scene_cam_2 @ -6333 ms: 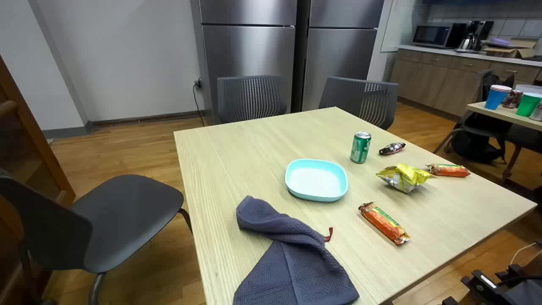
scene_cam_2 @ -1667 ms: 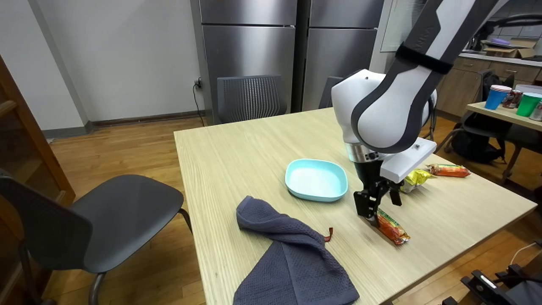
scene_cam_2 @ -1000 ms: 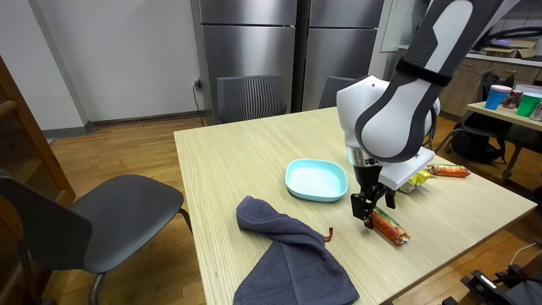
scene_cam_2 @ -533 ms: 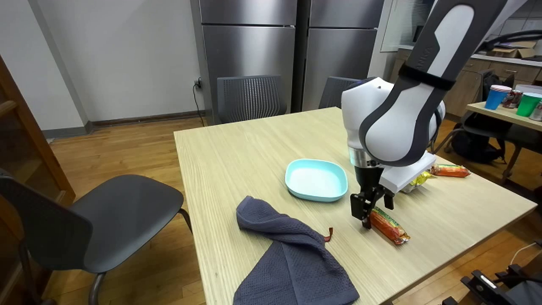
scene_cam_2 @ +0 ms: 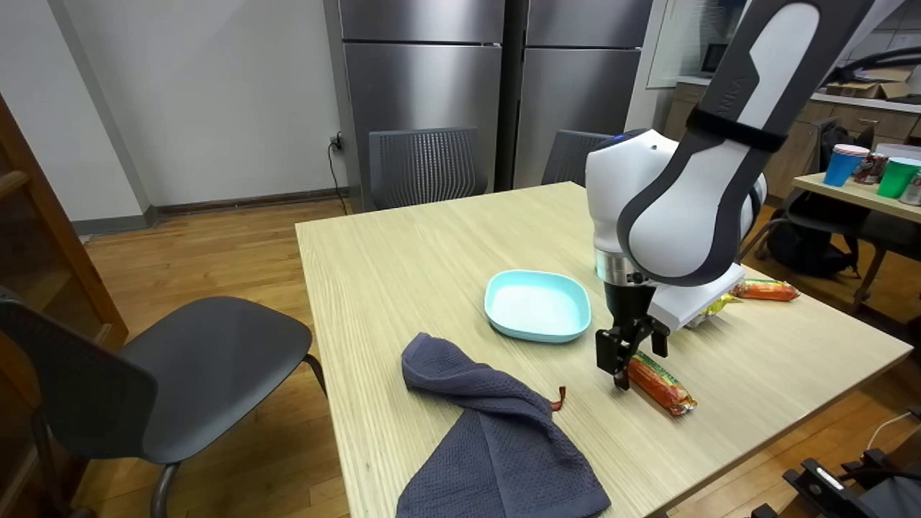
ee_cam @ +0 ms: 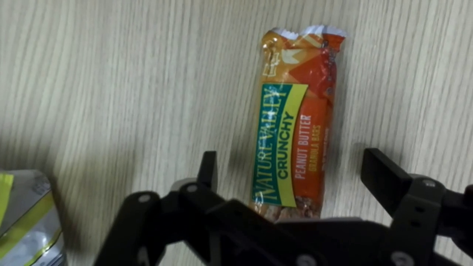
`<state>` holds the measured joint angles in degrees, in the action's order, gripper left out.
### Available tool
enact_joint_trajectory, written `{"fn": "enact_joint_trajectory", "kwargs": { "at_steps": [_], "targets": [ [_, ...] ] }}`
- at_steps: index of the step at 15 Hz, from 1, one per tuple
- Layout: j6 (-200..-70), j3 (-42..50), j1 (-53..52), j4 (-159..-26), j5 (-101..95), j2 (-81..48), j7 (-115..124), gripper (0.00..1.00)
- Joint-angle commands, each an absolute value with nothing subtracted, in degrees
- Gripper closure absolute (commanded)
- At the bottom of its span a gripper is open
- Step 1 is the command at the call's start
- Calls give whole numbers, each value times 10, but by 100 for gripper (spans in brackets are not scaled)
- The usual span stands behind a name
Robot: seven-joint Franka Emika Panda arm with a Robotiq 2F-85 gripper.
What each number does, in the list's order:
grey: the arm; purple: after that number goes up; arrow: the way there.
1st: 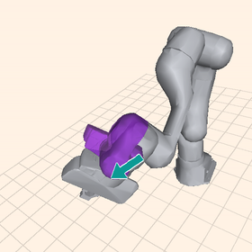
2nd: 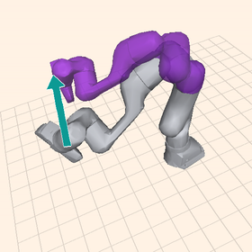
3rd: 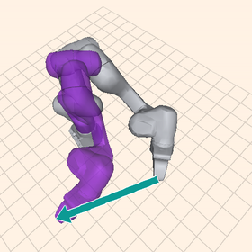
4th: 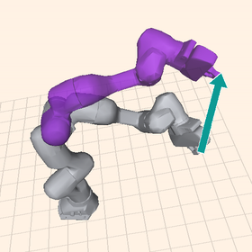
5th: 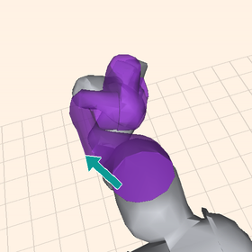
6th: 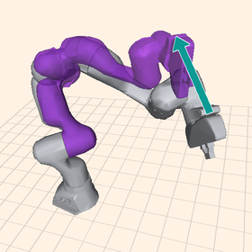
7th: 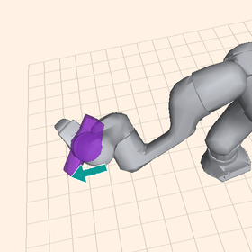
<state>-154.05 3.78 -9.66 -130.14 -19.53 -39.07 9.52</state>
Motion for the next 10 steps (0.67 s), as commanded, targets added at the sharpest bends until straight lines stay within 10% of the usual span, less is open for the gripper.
{"fn": "enact_joint_trajectory", "kwargs": {
  "at_steps": [1, 10],
  "targets": [
    [-1551, 45, -105, -1325, -185, -365, 82, 26],
    [-1544, 41, -102, -1322, -181, -359, 79, 83]
  ]
}}
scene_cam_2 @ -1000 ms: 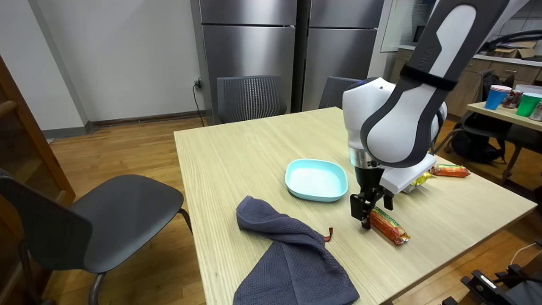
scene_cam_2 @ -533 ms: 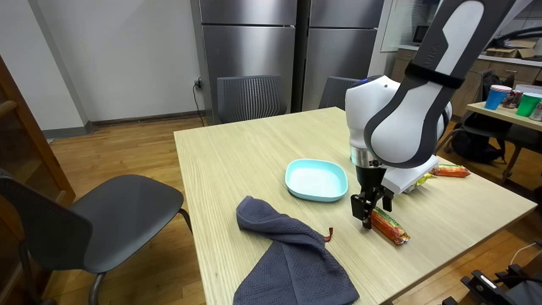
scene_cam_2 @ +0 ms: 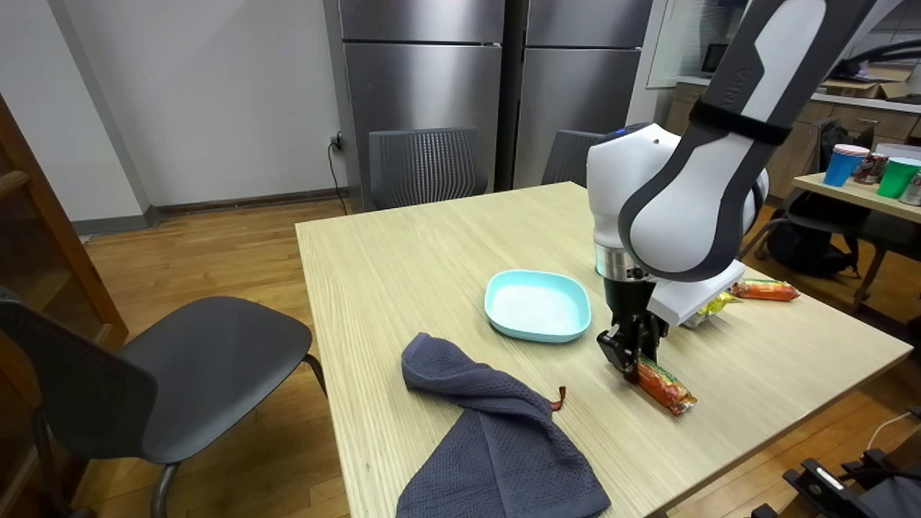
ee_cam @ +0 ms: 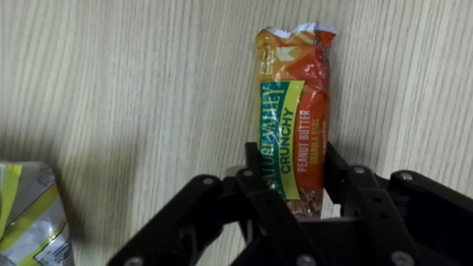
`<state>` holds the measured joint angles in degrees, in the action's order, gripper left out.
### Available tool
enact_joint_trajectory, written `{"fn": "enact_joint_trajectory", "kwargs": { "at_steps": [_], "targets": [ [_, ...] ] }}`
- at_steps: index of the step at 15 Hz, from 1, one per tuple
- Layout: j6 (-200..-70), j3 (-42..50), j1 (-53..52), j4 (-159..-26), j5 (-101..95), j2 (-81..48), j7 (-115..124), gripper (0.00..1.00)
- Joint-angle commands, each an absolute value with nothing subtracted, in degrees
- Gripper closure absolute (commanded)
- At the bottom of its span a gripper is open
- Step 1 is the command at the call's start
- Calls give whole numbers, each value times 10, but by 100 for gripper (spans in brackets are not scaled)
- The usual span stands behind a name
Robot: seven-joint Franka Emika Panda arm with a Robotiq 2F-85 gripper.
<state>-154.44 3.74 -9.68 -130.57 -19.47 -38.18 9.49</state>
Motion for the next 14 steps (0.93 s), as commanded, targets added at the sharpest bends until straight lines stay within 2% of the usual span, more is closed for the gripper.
{"fn": "enact_joint_trajectory", "kwargs": {
  "at_steps": [1, 9, 14],
  "targets": [
    [-1544, 41, -102, -1322, -181, -359, 79, 83],
    [-1478, 27, -95, -1310, -144, -317, 67, 83],
    [-1412, 21, -98, -1255, -144, -298, 66, 83]
  ]
}}
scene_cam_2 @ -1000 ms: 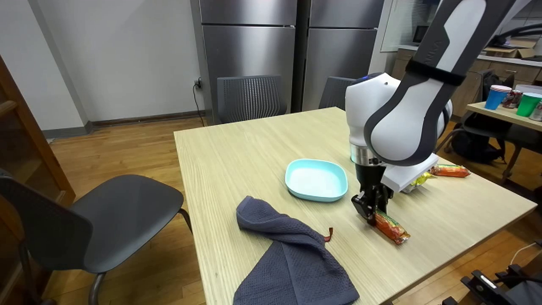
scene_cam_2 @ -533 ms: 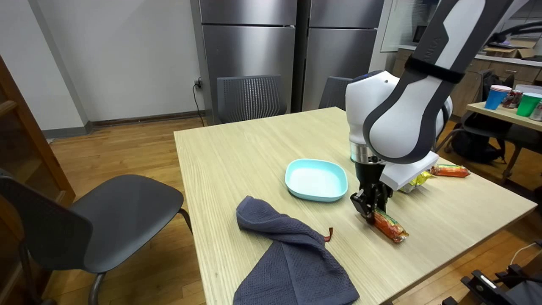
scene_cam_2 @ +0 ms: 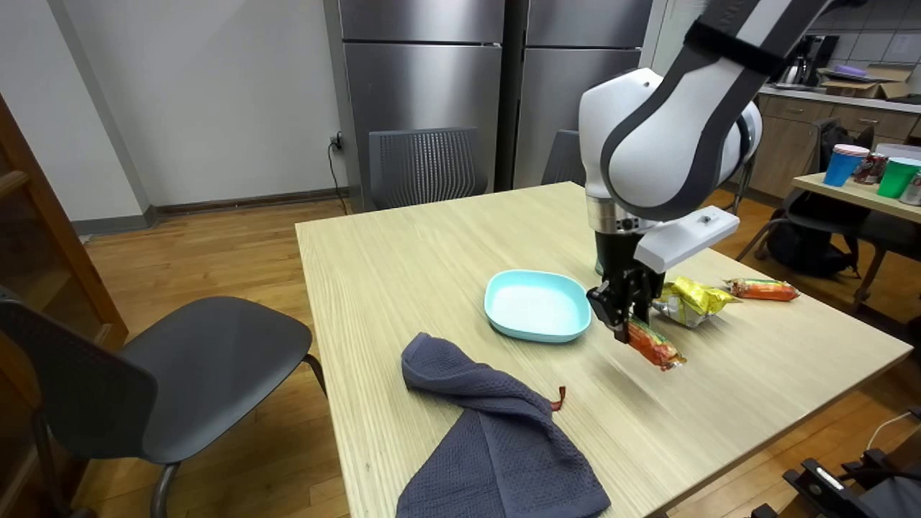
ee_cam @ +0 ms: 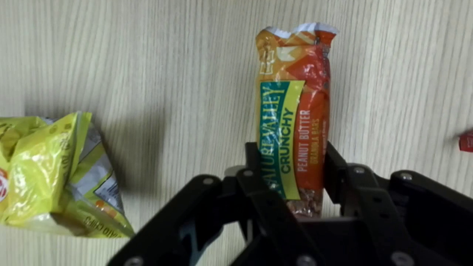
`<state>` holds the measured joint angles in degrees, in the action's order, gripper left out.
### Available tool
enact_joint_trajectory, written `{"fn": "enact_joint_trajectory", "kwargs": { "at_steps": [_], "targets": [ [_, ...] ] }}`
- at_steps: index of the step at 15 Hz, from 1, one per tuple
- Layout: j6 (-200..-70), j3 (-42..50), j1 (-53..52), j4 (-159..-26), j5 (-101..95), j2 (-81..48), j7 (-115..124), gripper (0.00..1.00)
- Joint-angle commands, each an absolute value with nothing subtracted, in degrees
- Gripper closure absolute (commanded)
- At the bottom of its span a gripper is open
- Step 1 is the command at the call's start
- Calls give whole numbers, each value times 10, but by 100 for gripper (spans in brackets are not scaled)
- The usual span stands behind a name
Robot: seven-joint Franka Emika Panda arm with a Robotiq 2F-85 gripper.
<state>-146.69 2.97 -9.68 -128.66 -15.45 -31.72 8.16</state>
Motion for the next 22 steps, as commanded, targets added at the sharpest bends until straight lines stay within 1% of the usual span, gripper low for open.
{"fn": "enact_joint_trajectory", "kwargs": {
  "at_steps": [1, 8, 12, 18, 22],
  "targets": [
    [-1396, 17, -97, -1238, -142, -300, 65, 83],
    [-1338, 3, -104, -1104, -155, -351, 57, 83],
    [-1307, 10, -129, -1040, -217, -394, 13, 83],
    [-1301, 6, -154, -990, -280, -447, -45, 83],
    [-1307, 1, -156, -969, -287, -475, -76, 83]
  ]
}}
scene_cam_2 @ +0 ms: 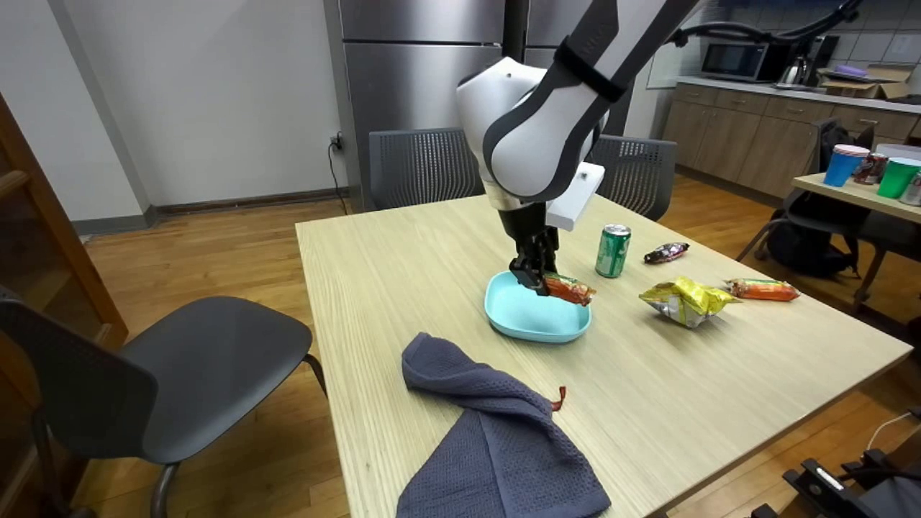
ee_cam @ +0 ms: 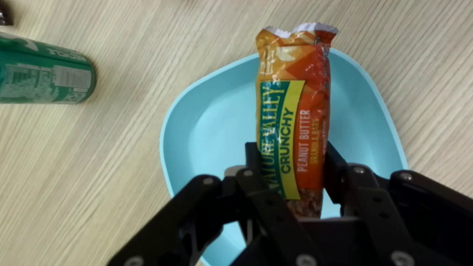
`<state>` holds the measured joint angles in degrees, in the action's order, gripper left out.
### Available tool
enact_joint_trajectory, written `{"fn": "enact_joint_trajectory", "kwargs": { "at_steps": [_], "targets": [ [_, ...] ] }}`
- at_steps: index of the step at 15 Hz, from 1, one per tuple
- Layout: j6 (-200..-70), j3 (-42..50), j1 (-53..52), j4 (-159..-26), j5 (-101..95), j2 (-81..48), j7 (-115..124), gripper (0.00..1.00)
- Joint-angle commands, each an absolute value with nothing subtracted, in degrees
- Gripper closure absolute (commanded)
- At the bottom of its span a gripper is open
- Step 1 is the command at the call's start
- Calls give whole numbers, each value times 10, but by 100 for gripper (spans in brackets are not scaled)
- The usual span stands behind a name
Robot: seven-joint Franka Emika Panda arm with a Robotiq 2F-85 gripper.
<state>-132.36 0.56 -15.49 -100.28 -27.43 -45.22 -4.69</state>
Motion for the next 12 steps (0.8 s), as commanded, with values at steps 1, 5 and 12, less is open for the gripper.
{"fn": "enact_joint_trajectory", "kwargs": {
  "at_steps": [1, 5, 12],
  "targets": [
    [-1307, 0, -156, -967, -286, -480, -84, 83],
    [-1311, 3, -162, -965, -291, -490, -96, 83],
    [-1312, 2, -168, -1000, -302, -453, -97, 18]
  ]
}}
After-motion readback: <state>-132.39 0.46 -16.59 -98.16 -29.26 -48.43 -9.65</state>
